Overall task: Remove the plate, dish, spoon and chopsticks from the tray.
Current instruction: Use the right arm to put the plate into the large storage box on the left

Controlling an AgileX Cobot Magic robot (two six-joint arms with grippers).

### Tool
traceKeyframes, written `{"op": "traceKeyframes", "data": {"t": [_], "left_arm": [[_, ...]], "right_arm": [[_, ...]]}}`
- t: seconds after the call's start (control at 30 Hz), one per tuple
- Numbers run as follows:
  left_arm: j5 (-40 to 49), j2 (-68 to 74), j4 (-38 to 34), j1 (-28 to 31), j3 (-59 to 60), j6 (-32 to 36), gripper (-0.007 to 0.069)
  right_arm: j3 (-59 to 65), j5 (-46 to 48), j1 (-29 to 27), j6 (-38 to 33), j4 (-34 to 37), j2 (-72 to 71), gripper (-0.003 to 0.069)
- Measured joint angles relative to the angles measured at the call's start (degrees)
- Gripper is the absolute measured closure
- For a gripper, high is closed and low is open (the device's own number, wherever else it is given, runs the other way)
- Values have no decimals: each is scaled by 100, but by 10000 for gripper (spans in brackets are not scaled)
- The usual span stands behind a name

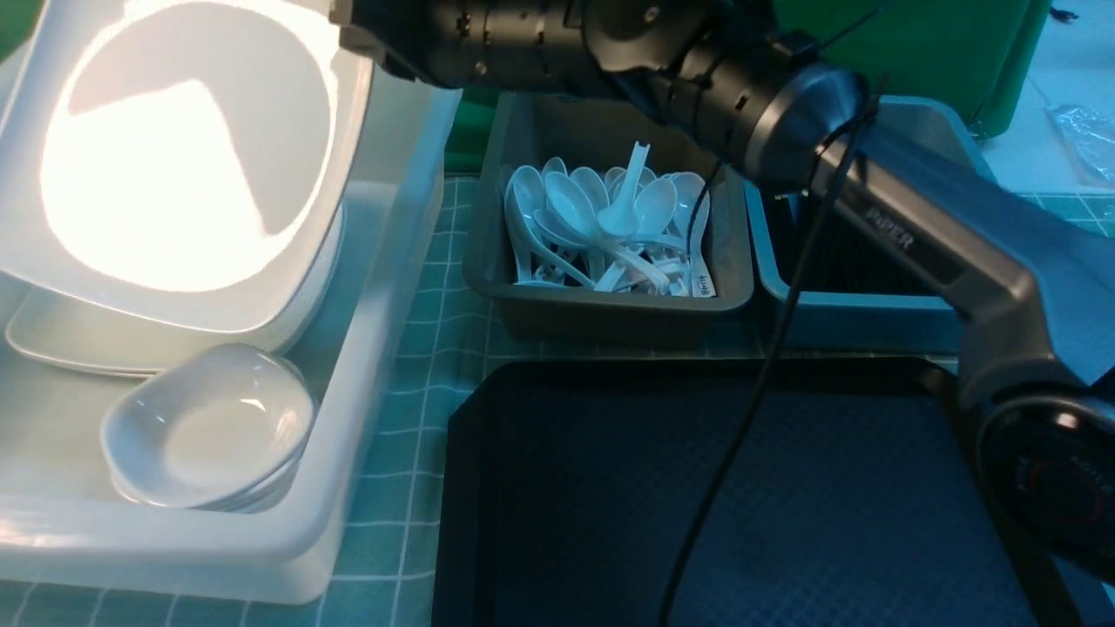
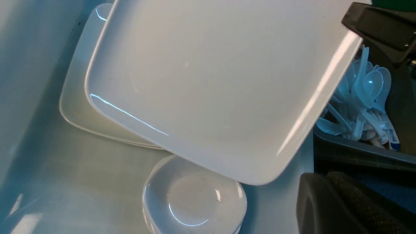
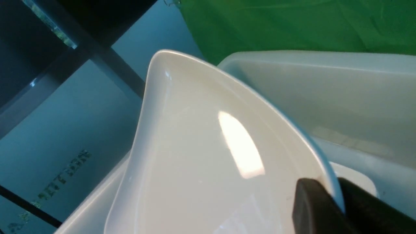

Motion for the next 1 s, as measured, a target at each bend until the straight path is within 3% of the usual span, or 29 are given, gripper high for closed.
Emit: {"op": "traceKeyframes", "data": {"t": [0.2, 0.5, 1.0], "left_arm": [[119, -161, 76, 0, 0, 74, 615], [139, -244, 87, 0, 7, 99, 615], [173, -244, 87, 0, 7, 116, 615]], "right_arm": [[0, -639, 168, -237, -25, 222, 601], [0, -1099, 288, -1146, -72, 452, 601], [0, -1803, 397, -1414, -52, 730, 601]]}}
